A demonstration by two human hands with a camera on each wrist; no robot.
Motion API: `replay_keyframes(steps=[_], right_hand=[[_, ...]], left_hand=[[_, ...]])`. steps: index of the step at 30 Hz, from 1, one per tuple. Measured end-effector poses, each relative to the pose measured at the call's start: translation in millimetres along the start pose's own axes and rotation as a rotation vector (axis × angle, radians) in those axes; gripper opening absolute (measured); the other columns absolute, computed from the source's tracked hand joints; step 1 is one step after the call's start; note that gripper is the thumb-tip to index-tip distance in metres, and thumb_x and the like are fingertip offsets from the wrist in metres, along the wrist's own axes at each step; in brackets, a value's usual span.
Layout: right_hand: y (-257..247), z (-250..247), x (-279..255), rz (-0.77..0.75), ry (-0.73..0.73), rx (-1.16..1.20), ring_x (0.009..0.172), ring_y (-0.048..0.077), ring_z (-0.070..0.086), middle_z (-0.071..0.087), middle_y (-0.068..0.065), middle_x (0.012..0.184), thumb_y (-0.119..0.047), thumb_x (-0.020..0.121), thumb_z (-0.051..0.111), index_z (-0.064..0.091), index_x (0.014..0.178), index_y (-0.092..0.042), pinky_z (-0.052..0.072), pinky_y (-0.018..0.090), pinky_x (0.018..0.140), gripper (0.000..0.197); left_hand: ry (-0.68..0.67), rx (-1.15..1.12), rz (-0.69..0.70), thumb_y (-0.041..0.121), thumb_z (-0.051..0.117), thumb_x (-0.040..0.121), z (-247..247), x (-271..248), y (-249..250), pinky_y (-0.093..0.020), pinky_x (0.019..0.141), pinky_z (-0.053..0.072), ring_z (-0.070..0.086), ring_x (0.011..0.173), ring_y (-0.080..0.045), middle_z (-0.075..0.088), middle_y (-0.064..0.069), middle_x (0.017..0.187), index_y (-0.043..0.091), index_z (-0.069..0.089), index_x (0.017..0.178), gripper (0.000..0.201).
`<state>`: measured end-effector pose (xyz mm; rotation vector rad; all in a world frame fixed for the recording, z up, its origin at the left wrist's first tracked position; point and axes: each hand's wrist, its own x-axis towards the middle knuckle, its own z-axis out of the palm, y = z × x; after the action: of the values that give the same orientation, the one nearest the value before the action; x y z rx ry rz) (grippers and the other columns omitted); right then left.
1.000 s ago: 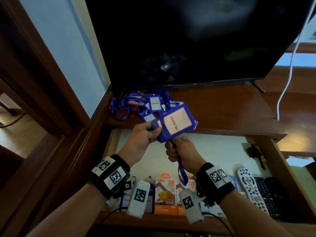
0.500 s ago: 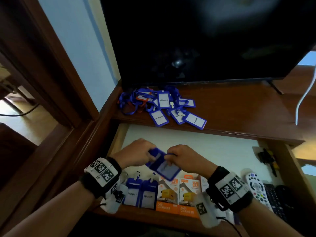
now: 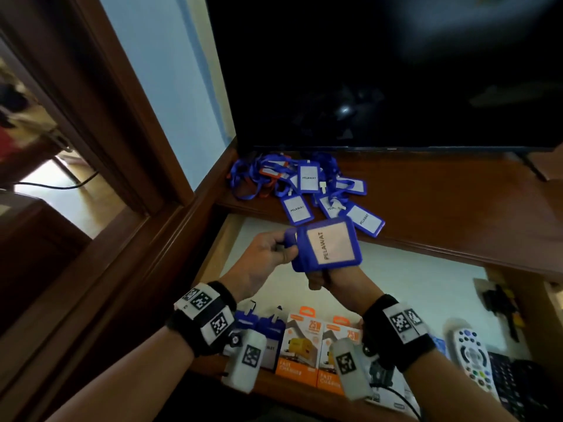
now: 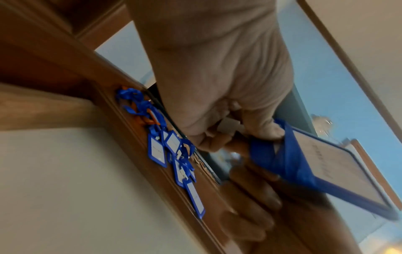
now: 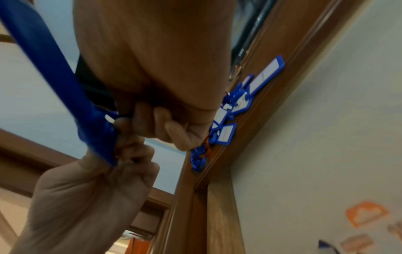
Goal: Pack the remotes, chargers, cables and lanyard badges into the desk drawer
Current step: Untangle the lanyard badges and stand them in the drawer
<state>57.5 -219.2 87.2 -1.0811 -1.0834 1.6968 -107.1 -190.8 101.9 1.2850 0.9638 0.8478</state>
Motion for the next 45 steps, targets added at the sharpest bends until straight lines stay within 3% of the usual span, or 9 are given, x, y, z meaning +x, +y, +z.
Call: replay_keyframes(steps=[4, 13, 17, 20, 26, 29, 34, 40, 45], right_hand=[[3.9, 8.2, 12.1, 0.024, -0.073, 0.021, 0.049, 0.012, 0.027, 0.036, 0.001, 0.055, -0.014, 0.101, 0.034, 0.045, 0.077, -0.012, 0.029, 0.026, 0.052, 0.027], [22.8, 17.2, 41.1, 0.192, -0.276, 0.049, 0.052, 0.012, 0.04, 0.049, 0.002, 0.062, -0.02, 0.09, 0.05, 0.056, 0.089, -0.01, 0.037, 0.024, 0.052, 0.012], [17.5, 14.9, 69.8, 0.19, -0.129, -0.093, 0.056, 0.015, 0.049, 0.057, 0.004, 0.066, -0.009, 0.094, 0.047, 0.068, 0.079, -0.017, 0.041, 0.024, 0.052, 0.026], [14.5, 4.2, 96.1, 0.205, 0.115, -0.303, 0.057, 0.016, 0.049, 0.059, 0.005, 0.07, -0.005, 0.09, 0.053, 0.069, 0.081, -0.011, 0.04, 0.023, 0.052, 0.019], [21.5, -13.0, 151.1, 0.143, 0.494, -0.769, 0.087, 0.03, 0.057, 0.063, 0.015, 0.092, -0.012, 0.082, 0.064, 0.065, 0.085, -0.006, 0.046, 0.034, 0.078, 0.007], [27.5, -14.9, 172.0, 0.178, 0.525, -0.94, 0.119, 0.039, 0.045, 0.051, 0.021, 0.125, -0.019, 0.079, 0.068, 0.056, 0.12, -0.008, 0.037, 0.044, 0.103, 0.044], [44.3, -9.4, 196.9, 0.229, 0.529, -1.117, 0.138, 0.039, 0.019, 0.021, 0.016, 0.153, -0.025, 0.078, 0.071, 0.028, 0.146, -0.012, 0.021, 0.045, 0.112, 0.081], [60.3, -3.7, 202.2, 0.191, 0.584, -1.329, 0.141, 0.039, 0.016, 0.021, 0.015, 0.156, -0.024, 0.086, 0.064, 0.031, 0.145, -0.009, 0.025, 0.05, 0.112, 0.069], [62.4, -10.8, 196.6, 0.052, 0.596, -1.4, 0.131, 0.044, 0.033, 0.04, 0.022, 0.146, -0.007, 0.082, 0.061, 0.048, 0.132, -0.002, 0.035, 0.054, 0.105, 0.052]], left_hand=[[0.105, -0.151, 0.012, 0.015, 0.057, 0.081, 4.0, -4.0, -7.5, -0.036, 0.098, 0.048, 0.059, 0.114, -0.027, 0.063, -0.02, 0.12, -0.004, 0.057, 0.123, 0.045], [0.139, -0.139, -0.082, 0.007, 0.062, 0.082, -43.4, -9.3, -29.3, -0.031, 0.088, 0.051, 0.066, 0.098, -0.017, 0.073, -0.002, 0.097, 0.012, 0.067, 0.103, 0.022], [0.09, 0.039, -0.218, -0.001, 0.063, 0.078, -86.7, 8.2, -33.0, -0.034, 0.088, 0.049, 0.063, 0.092, -0.017, 0.069, -0.006, 0.09, 0.005, 0.067, 0.097, 0.021], [-0.119, 0.526, -0.394, -0.002, 0.065, 0.081, -109.3, 25.3, -42.7, -0.041, 0.091, 0.048, 0.062, 0.095, -0.025, 0.067, -0.012, 0.094, 0.001, 0.068, 0.095, 0.015], [-0.706, 1.292, -0.442, 0.015, 0.063, 0.083, -98.1, 46.8, -66.8, -0.033, 0.063, 0.045, 0.055, 0.066, -0.021, 0.063, -0.01, 0.074, 0.002, 0.065, 0.072, 0.017], [-0.841, 1.405, -0.408, 0.01, 0.06, 0.083, -90.8, 51.5, -85.3, -0.033, 0.059, 0.041, 0.047, 0.058, -0.022, 0.05, -0.008, 0.066, 0.007, 0.048, 0.058, 0.028], [-0.995, 1.526, -0.296, 0.008, 0.059, 0.083, -87.0, 47.6, -118.3, -0.031, 0.064, 0.044, 0.056, 0.076, -0.029, 0.061, -0.018, 0.096, 0.0, 0.061, 0.089, 0.01], [-1.047, 1.519, -0.253, 0.011, 0.06, 0.084, -98.1, 47.8, -147.1, -0.031, 0.06, 0.042, 0.055, 0.069, -0.028, 0.064, -0.018, 0.093, 0.003, 0.059, 0.081, 0.008], [-1.07, 1.498, -0.245, 0.03, 0.063, 0.089, -102.4, 49.7, -160.6, -0.035, 0.069, 0.045, 0.062, 0.095, -0.034, 0.063, -0.018, 0.107, 0.0, 0.064, 0.101, 0.033]])
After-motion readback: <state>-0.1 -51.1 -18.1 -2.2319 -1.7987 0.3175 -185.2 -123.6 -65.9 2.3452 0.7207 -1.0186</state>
